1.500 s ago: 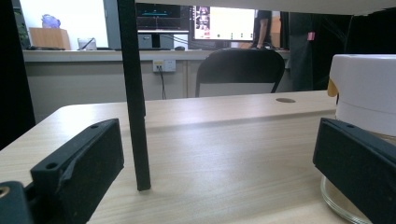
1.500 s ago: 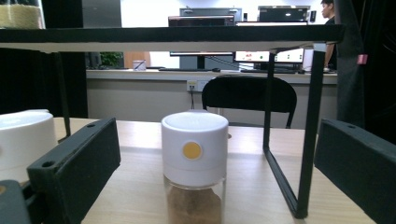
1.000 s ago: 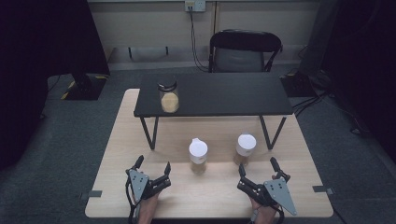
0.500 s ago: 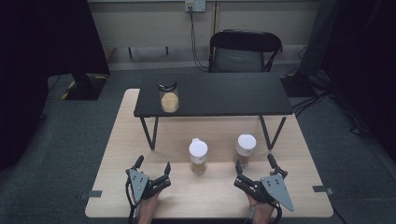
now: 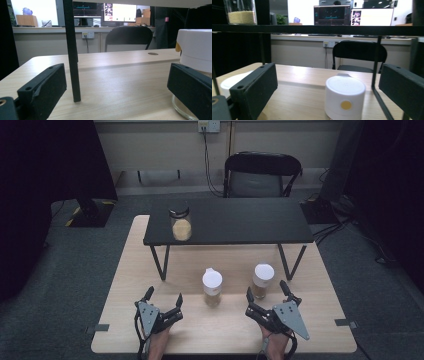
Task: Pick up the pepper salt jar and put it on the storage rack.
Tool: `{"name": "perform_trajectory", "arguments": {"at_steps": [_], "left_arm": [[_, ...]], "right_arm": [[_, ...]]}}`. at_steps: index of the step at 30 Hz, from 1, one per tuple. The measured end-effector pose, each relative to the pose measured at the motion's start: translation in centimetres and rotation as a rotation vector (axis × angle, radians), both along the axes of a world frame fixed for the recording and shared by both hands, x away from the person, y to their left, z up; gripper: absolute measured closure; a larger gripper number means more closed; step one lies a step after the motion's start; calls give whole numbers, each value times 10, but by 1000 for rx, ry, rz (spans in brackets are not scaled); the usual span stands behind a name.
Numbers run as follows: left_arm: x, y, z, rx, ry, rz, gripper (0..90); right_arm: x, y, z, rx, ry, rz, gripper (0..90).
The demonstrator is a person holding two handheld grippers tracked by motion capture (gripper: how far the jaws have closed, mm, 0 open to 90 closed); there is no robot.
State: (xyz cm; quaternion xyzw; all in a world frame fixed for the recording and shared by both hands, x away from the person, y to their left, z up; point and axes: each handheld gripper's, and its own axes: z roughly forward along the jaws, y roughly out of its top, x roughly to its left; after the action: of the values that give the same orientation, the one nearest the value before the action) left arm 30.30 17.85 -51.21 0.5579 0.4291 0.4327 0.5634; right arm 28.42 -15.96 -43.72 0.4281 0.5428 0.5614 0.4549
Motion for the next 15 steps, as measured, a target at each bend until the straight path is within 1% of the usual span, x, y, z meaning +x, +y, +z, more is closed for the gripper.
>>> {"name": "perform_trajectory", "arguments": {"at_steps": [4, 10, 15], "left_arm": [[0, 0, 0, 0, 0, 1, 18], [0, 0, 0, 0, 0, 1, 18], [0, 0, 0, 0, 0, 2, 18]], "right_arm": [[2, 3, 4, -4, 3, 18, 0], [3, 5, 8, 11, -11, 21, 0], [5, 9, 15, -1, -13, 23, 0]]}}
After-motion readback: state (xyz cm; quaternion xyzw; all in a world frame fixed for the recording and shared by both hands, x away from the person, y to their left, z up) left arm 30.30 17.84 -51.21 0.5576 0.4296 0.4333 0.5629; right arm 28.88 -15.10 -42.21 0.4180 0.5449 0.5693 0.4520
